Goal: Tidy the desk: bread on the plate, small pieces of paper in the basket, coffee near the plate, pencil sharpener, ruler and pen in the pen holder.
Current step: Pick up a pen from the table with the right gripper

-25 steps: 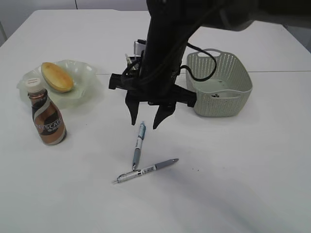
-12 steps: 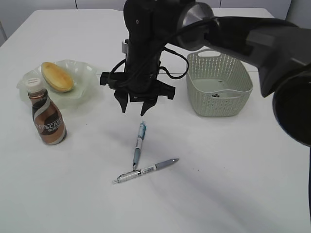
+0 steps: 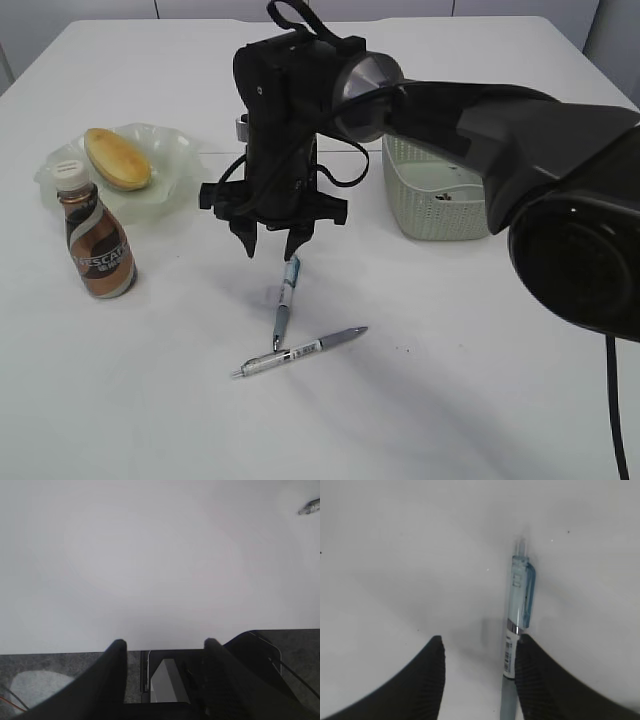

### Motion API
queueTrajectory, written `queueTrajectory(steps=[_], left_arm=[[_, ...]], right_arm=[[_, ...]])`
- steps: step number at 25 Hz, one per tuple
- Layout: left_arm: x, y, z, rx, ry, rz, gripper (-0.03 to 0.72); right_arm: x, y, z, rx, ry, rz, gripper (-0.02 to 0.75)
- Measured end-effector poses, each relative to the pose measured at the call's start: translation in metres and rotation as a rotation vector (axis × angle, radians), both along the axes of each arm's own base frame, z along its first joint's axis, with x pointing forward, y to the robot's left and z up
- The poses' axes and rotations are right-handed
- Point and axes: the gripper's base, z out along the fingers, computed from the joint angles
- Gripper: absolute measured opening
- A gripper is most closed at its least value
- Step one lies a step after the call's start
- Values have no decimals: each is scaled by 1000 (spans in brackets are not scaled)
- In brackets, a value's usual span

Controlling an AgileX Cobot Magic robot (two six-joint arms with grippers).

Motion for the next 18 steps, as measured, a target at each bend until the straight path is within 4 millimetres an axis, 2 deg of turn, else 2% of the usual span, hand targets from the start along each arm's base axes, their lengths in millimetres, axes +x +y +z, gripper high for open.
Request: queueTrajectory(steps=[6, 12, 18], left_arm=[[0, 0, 0, 1, 0, 0, 361], [0, 0, 0, 1, 0, 0, 361], [0, 0, 0, 2, 0, -2, 361]], right_arm=[[-3, 2, -3, -26, -2, 51, 342], [-16, -2, -34, -59, 113, 69, 343], [-17, -3, -37, -69, 120, 77, 342]])
